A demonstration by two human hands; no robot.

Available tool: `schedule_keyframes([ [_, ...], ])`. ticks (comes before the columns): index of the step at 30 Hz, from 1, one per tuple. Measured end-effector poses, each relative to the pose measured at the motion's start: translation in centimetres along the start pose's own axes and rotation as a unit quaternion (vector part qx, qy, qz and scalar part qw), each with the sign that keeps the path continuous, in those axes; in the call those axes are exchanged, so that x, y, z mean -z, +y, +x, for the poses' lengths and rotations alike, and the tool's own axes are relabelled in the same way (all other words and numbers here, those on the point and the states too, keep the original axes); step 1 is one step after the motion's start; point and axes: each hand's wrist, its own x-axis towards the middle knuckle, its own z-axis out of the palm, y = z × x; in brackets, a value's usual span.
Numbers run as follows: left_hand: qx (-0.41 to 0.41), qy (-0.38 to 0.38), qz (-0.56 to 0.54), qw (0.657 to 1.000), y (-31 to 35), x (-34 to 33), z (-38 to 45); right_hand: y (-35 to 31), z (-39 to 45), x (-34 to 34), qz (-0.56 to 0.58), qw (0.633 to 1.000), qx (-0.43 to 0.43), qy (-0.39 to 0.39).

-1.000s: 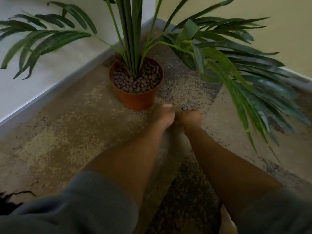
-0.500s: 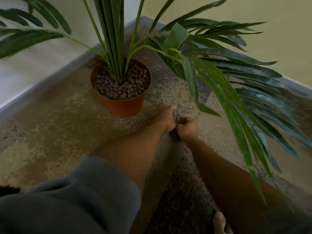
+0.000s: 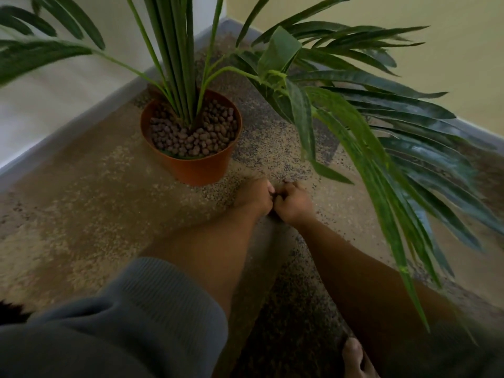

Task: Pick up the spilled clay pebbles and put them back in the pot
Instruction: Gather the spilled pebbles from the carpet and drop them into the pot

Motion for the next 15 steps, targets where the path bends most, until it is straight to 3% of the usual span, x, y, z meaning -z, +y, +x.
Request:
schedule_keyframes([
  [7, 0.026, 0.031, 0.007, 0.999, -1.3, 0.7, -1.3, 1.1, -0.3, -0.8, -0.023, 0.994, 0.105, -0.011],
  [11, 0.057, 0.048, 0.007, 0.997, -1.7, 1.0, -2.2, 1.7, -0.2, -1.4, -0.071, 0.992, 0.105, -0.010],
  [15, 0.145, 0.035, -0.146, 0.978, -1.7, 1.3, -3.2, 1.5, -0.3, -1.6, -0.021, 0.998, 0.050, -0.016],
])
